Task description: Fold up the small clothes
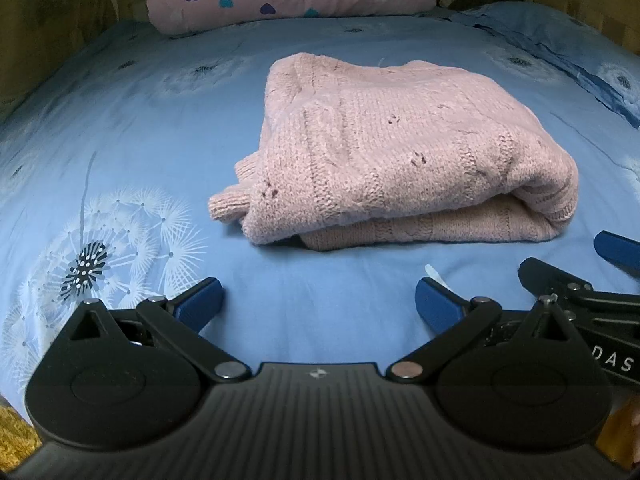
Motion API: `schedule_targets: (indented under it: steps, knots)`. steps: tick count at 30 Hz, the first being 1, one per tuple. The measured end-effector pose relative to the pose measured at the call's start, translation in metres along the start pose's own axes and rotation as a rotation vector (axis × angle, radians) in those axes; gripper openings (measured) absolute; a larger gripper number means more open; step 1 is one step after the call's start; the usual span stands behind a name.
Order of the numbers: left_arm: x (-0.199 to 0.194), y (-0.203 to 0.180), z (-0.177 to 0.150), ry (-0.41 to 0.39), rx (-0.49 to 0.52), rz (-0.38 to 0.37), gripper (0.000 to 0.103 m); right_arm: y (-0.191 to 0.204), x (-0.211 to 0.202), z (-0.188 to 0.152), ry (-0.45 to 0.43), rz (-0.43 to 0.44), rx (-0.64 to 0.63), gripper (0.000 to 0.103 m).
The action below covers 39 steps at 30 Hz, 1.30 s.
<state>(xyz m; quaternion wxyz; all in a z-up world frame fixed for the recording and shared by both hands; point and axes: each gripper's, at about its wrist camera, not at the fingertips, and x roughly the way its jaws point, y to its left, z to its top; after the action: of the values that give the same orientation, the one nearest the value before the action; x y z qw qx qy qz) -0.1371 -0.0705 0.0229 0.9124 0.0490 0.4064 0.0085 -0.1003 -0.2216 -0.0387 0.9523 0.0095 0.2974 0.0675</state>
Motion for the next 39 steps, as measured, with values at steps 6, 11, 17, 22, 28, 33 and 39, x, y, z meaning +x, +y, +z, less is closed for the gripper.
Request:
schedule_targets:
  steps: [6, 11, 17, 22, 28, 33, 39]
  knots:
    - [-0.0001, 0.0022, 0.0006, 0.002, -0.004, -0.006, 0.103, -0.0003, -0.0001, -0.0003, 0.0, 0.003, 0.0, 0.087]
    - [0.0, 0.0024, 0.0004, 0.003, -0.004, -0.007, 0.103, -0.0001, -0.0002, -0.0003, 0.001, 0.002, 0.001, 0.087]
    - [0.0005, 0.0034, -0.0013, -0.003, -0.004, -0.009, 0.103, 0.0004, -0.0006, -0.0002, -0.001, -0.002, -0.004, 0.087]
    - [0.0008, 0.0036, -0.0015, -0.005, -0.002, -0.007, 0.103, 0.0008, -0.0009, 0.0, -0.002, -0.003, -0.005, 0.087]
    - [0.0006, 0.0032, -0.0018, -0.005, -0.001, -0.008, 0.103, 0.0012, -0.001, -0.0002, -0.002, -0.004, -0.005, 0.087]
    - [0.0008, 0.0034, -0.0014, -0.004, -0.001, -0.009, 0.103, 0.001, -0.0011, -0.0002, -0.002, -0.004, -0.005, 0.088]
    - [0.001, 0.0034, -0.0012, -0.005, 0.0, -0.008, 0.103, 0.0011, -0.0013, -0.0004, -0.001, -0.004, -0.007, 0.088]
